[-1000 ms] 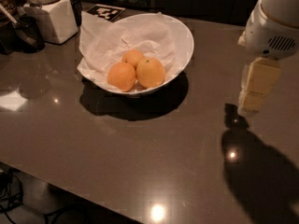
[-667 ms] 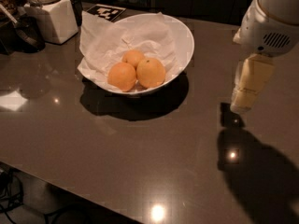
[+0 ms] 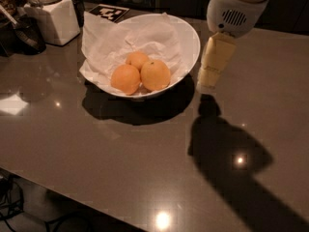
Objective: Pick orange from white bowl
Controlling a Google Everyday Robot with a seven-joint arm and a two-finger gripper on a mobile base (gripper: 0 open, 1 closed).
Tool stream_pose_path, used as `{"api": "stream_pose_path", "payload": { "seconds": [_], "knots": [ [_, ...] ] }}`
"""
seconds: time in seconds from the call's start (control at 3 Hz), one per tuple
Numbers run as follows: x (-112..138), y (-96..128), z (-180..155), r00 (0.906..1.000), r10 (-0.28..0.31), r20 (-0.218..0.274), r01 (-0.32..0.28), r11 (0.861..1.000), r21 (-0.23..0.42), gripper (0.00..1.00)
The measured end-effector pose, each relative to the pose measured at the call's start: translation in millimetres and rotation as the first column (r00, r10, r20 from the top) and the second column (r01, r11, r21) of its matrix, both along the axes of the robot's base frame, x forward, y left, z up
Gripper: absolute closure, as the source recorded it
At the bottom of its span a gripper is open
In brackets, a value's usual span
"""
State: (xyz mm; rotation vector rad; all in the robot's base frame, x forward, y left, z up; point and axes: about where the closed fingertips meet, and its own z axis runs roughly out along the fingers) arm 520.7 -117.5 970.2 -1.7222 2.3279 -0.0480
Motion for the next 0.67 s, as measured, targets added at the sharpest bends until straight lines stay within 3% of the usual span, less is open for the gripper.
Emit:
{"api": "stream_pose_path", "payload": {
  "seconds": [0.33,0.67],
  "knots": [
    [8,18,1,0.9996,0.021,0.019,-0.021,1.000,0.023,0.00],
    [22,38,-5,0.9993,0.039,0.002,-0.039,0.999,0.013,0.00]
  ]
}}
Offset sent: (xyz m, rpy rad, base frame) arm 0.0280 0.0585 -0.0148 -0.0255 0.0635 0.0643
